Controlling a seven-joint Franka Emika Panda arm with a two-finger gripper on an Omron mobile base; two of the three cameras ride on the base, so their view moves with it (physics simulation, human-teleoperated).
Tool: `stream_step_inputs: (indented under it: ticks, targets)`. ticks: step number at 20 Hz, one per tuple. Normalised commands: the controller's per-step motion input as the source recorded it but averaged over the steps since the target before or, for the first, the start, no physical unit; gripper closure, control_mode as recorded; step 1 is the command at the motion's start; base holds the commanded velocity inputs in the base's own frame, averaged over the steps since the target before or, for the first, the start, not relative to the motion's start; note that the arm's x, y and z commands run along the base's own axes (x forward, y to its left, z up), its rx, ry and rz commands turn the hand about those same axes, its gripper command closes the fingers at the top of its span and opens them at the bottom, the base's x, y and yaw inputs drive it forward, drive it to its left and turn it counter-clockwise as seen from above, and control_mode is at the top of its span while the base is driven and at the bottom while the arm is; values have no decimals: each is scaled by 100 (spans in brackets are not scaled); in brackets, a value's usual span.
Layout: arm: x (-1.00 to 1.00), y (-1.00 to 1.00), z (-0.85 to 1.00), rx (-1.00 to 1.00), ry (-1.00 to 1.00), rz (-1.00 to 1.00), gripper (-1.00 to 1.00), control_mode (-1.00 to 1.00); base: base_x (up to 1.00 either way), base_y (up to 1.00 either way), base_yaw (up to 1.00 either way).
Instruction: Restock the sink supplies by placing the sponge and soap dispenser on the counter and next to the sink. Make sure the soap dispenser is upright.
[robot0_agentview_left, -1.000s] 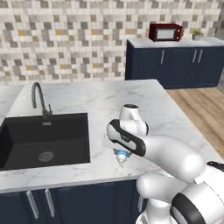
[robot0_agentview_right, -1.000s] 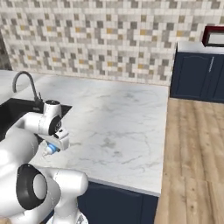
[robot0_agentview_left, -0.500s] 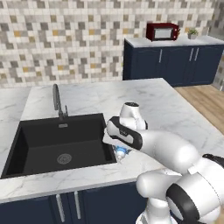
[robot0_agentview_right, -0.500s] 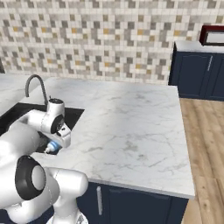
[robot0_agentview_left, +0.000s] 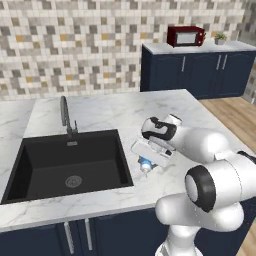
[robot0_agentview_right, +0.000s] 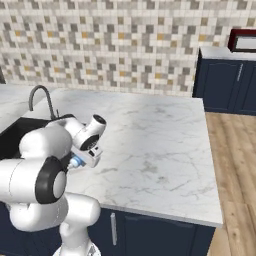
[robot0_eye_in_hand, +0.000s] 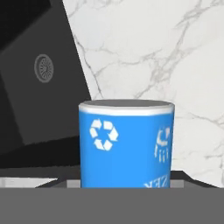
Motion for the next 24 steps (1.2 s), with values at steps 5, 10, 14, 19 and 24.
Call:
stream_step_inputs:
  ticks: [5,10,14,19,24]
  targets:
    - [31,-2,2,29,1,8,100,-100,0,0,0]
    - [16,10,29,27,21,0,100,-100,0,0,0]
    - [0,26,19,19,35,0,100,-100,0,0,0]
    - [0,8,1,16,41,-2,100,-100,0,0,0]
    - [0,-10,0,17,39,0,100,-100,0,0,0]
